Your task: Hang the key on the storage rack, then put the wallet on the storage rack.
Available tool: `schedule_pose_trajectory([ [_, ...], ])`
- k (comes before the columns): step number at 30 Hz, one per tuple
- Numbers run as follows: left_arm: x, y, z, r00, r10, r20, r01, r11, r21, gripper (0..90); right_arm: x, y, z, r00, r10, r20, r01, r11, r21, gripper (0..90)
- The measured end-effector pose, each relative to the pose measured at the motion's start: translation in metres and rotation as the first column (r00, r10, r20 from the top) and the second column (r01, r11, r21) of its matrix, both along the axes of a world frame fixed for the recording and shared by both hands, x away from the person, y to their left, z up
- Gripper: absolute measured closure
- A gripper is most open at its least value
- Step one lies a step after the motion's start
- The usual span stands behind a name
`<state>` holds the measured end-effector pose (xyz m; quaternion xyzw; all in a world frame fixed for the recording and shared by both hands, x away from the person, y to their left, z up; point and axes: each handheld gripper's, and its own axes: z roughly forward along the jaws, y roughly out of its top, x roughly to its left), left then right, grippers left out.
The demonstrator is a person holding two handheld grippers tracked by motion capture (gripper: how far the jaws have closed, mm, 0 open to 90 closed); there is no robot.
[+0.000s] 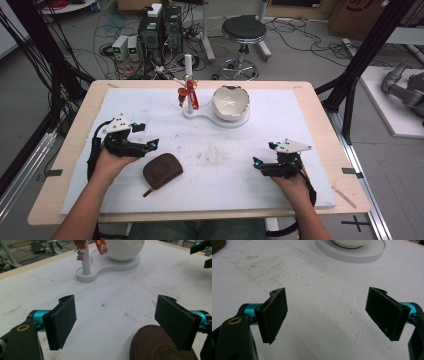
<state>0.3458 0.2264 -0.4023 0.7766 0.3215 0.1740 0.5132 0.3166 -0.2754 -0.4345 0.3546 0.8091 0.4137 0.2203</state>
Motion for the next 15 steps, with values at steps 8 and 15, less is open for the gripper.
schedule_pose_trajectory([
  [8, -0.009, 0.002, 0.001, 0.9999, -0.011, 0.006, 0.011, 0.9999, -0.004, 17.5, -0.001, -0.004, 0.001, 1.0000, -0.007, 0.004, 0.006, 1.0000, 0.007, 17.9],
  [15, -0.020, 0.006, -0.003, 0.9999, -0.017, -0.005, 0.017, 0.9998, 0.013, 17.5, 0.004, 0.001, 0.002, 1.0000, -0.001, 0.009, 0.001, 1.0000, 0.007, 17.9],
])
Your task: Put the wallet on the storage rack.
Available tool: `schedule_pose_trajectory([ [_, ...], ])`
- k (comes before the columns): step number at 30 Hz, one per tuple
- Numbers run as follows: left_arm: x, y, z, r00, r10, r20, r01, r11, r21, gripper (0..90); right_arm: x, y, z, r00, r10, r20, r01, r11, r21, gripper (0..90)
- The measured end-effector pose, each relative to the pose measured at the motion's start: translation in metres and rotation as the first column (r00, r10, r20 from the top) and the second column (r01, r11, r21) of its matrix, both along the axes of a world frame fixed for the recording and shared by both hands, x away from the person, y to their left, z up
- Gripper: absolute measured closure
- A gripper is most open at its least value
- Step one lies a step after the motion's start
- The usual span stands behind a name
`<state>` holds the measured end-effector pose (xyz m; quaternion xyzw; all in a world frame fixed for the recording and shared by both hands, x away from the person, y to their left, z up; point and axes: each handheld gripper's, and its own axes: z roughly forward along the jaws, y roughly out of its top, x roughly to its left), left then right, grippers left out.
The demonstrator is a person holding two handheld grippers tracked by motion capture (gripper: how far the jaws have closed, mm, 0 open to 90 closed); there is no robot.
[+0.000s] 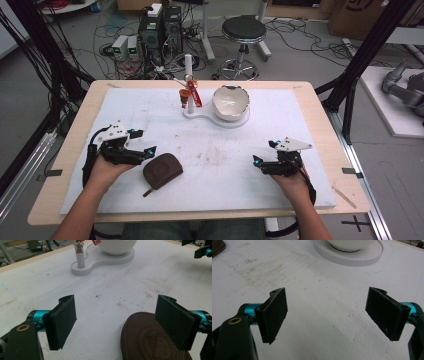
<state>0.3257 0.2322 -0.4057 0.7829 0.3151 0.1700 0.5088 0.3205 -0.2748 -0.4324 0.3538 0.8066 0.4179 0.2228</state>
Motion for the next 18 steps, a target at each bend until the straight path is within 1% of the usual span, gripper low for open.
schedule_pose_trajectory([
  [6, -0.012, 0.005, -0.001, 1.0000, -0.001, -0.003, 0.001, 1.0000, -0.007, 17.5, 0.003, 0.005, -0.001, 0.9999, 0.013, 0.000, -0.013, 0.9999, -0.006, 17.9],
  [11, -0.021, 0.007, -0.007, 0.9994, -0.018, -0.029, 0.018, 0.9998, 0.010, 17.5, 0.003, 0.005, 0.000, 0.9999, 0.010, -0.001, -0.010, 0.9999, 0.002, 17.9],
  [15, -0.028, 0.006, -0.011, 0.9985, -0.028, -0.048, 0.028, 0.9996, 0.008, 17.2, 0.003, 0.006, 0.000, 0.9999, 0.016, 0.000, -0.016, 0.9999, -0.004, 17.9],
  [17, -0.032, 0.004, -0.013, 0.9979, -0.040, -0.050, 0.040, 0.9991, 0.010, 17.0, 0.003, 0.006, 0.000, 0.9999, 0.016, 0.001, -0.016, 0.9999, -0.005, 17.9],
  [18, -0.035, 0.003, -0.014, 0.9978, -0.044, -0.050, 0.045, 0.9988, 0.019, 17.0, 0.003, 0.006, 0.000, 0.9999, 0.015, 0.002, -0.015, 0.9999, -0.004, 17.9],
])
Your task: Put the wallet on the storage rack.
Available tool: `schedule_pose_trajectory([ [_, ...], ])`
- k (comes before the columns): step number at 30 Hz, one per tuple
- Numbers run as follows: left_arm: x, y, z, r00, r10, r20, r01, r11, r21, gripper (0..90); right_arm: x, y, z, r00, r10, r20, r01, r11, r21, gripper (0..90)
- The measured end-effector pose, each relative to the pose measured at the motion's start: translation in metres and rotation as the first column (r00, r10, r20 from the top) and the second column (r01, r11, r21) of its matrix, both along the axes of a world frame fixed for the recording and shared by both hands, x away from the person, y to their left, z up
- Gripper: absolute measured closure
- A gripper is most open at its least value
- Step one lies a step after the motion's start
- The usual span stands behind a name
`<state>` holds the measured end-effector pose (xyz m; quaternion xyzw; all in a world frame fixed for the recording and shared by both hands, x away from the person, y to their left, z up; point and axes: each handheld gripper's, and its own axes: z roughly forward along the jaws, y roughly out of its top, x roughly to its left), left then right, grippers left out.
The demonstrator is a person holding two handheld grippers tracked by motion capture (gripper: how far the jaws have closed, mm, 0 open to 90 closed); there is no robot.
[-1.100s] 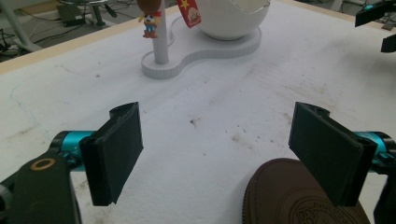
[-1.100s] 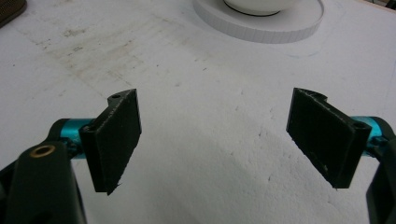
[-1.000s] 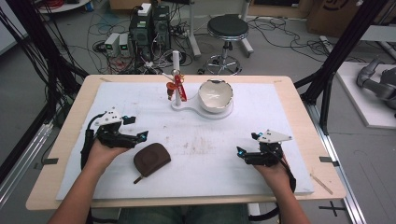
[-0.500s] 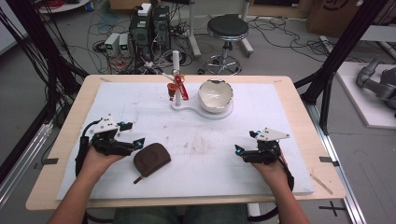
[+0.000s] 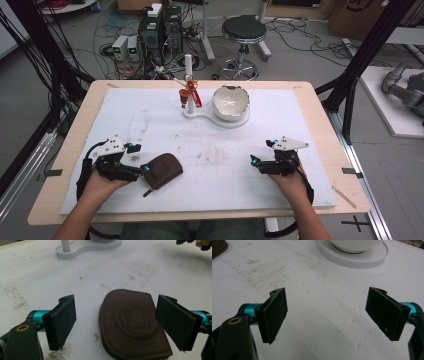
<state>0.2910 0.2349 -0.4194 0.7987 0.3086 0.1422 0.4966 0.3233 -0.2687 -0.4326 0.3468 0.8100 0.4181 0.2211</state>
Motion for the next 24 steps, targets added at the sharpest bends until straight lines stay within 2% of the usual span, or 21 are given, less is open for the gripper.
schedule_pose_trajectory([
  [4, -0.010, -0.005, -0.006, 0.9999, -0.006, -0.015, 0.007, 0.9993, 0.036, 15.7, 0.000, 0.000, 0.000, 1.0000, 0.000, -0.002, 0.000, 1.0000, -0.001, 17.9],
  [9, -0.016, -0.008, -0.013, 0.9977, -0.017, -0.065, 0.023, 0.9965, 0.081, 15.5, 0.000, 0.001, 0.000, 1.0000, 0.003, 0.001, -0.003, 1.0000, -0.004, 17.9],
  [13, -0.018, -0.011, -0.018, 0.9972, -0.008, -0.075, 0.017, 0.9920, 0.125, 15.5, -0.001, 0.002, 0.000, 1.0000, 0.007, 0.002, -0.007, 0.9999, -0.008, 17.9],
  [18, -0.019, -0.016, -0.023, 0.9934, -0.014, -0.114, 0.030, 0.9905, 0.134, 15.0, -0.001, 0.003, 0.000, 0.9999, 0.011, -0.004, -0.011, 0.9999, -0.007, 17.9],
  [24, -0.023, -0.019, -0.023, 0.9934, 0.015, -0.113, 0.001, 0.9897, 0.143, 14.4, 0.000, 0.003, -0.001, 0.9999, 0.011, -0.004, -0.011, 0.9999, -0.011, 17.9],
])
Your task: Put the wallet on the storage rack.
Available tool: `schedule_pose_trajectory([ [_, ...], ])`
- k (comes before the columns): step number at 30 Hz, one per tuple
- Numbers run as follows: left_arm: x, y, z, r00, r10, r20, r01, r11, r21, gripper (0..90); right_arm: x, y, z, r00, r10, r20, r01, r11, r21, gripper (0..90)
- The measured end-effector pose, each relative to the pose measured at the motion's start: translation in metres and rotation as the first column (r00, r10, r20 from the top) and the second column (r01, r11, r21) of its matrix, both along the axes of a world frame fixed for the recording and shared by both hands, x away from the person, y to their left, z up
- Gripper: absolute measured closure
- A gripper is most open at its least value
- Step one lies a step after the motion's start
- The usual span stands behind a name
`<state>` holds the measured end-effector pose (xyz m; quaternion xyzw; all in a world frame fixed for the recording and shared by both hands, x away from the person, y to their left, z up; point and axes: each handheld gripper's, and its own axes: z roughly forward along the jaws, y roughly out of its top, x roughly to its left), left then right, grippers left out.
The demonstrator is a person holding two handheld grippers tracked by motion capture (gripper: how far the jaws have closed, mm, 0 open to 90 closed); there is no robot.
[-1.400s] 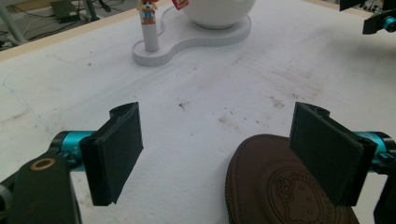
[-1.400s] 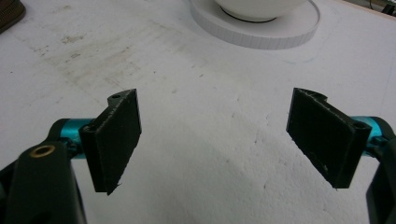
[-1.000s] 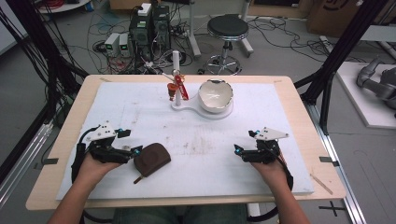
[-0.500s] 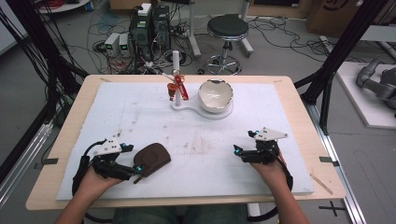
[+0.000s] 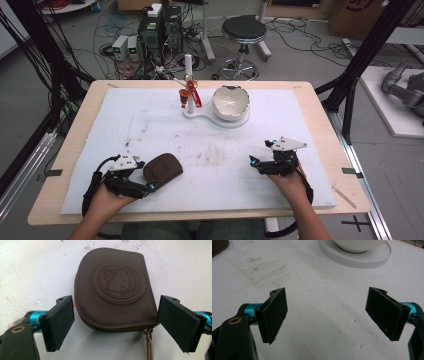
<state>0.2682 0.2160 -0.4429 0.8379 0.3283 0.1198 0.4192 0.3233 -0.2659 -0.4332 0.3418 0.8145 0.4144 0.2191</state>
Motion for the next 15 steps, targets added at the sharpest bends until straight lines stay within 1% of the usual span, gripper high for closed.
schedule_pose_trajectory([
  [2, -0.0008, -0.0001, -0.0018, 0.9999, 0.014, -0.009, -0.014, 0.9998, -0.012, 14.2, 0.0001, 0.0006, -0.0003, 1.0000, -0.001, -0.001, 0.001, 1.0000, -0.002, 17.9],
  [6, -0.0028, -0.0002, -0.0014, 0.9999, 0.016, -0.003, -0.016, 0.9998, -0.011, 14.2, -0.0003, 0.0010, 0.0000, 1.0000, 0.002, 0.003, -0.002, 1.0000, -0.003, 17.9],
  [9, -0.0043, -0.0023, -0.0018, 0.9999, 0.009, -0.007, -0.009, 1.0000, 0.005, 14.2, -0.0007, 0.0008, 0.0002, 1.0000, 0.002, 0.000, -0.002, 1.0000, -0.002, 17.9],
  [13, -0.0062, -0.0050, -0.0021, 0.9997, 0.024, -0.002, -0.024, 0.9996, 0.017, 13.8, -0.0006, 0.0009, 0.0002, 1.0000, 0.003, 0.000, -0.003, 1.0000, -0.003, 17.9],
  [14, -0.0066, -0.0058, -0.0027, 0.9996, 0.028, -0.003, -0.028, 0.9993, 0.024, 13.4, -0.0006, 0.0011, 0.0000, 1.0000, 0.001, -0.001, -0.001, 1.0000, -0.003, 17.9],
  [15, -0.0073, -0.0077, -0.0041, 0.9992, 0.039, -0.004, -0.039, 0.9985, 0.039, 12.8, -0.0004, 0.0011, -0.0001, 1.0000, 0.002, 0.001, -0.002, 1.0000, -0.006, 17.9],
])
